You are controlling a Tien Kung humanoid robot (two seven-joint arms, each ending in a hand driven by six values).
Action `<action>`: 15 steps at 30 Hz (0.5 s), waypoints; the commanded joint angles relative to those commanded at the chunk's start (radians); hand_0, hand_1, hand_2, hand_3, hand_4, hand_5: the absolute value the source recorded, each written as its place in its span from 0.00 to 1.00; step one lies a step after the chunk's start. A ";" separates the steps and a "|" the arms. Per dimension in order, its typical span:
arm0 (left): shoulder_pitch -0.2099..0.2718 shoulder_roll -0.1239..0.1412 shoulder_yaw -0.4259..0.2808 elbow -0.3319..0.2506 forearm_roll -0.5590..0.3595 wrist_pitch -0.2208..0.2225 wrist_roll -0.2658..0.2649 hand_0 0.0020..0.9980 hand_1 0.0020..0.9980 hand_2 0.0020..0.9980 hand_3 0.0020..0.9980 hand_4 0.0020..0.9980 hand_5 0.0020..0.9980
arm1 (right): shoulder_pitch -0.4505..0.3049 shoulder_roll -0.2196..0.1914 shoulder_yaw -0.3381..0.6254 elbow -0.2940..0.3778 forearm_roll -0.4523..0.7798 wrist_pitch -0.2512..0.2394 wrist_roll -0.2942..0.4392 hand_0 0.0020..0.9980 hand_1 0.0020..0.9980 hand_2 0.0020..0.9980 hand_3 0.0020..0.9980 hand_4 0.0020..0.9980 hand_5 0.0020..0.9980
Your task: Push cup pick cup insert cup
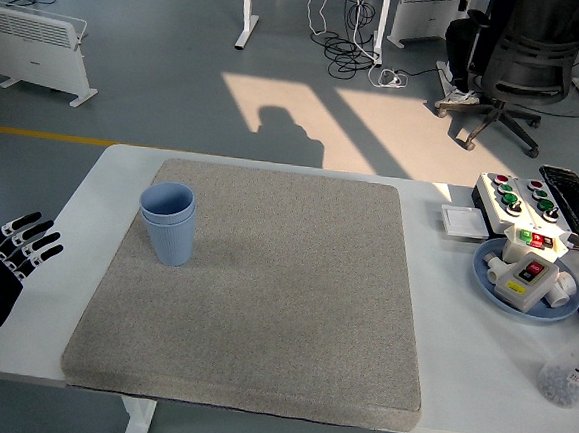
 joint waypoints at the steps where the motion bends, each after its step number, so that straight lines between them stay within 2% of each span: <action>1: 0.000 0.000 0.000 0.000 -0.001 0.001 0.000 0.69 0.69 0.69 0.64 0.63 1.00 | 0.000 0.000 0.000 0.000 0.000 0.000 0.000 0.69 0.61 0.64 0.56 0.10 0.41; 7: -0.003 -0.002 -0.001 0.003 -0.010 0.015 -0.004 0.69 0.69 0.68 0.65 0.63 1.00 | 0.004 0.001 0.001 0.000 0.001 -0.001 0.000 0.69 0.61 0.64 0.56 0.10 0.41; 15: -0.006 -0.004 -0.006 0.009 -0.007 0.010 0.001 0.69 0.69 0.68 0.65 0.63 1.00 | 0.008 0.001 0.000 0.000 0.005 -0.002 0.002 0.69 0.61 0.64 0.56 0.10 0.41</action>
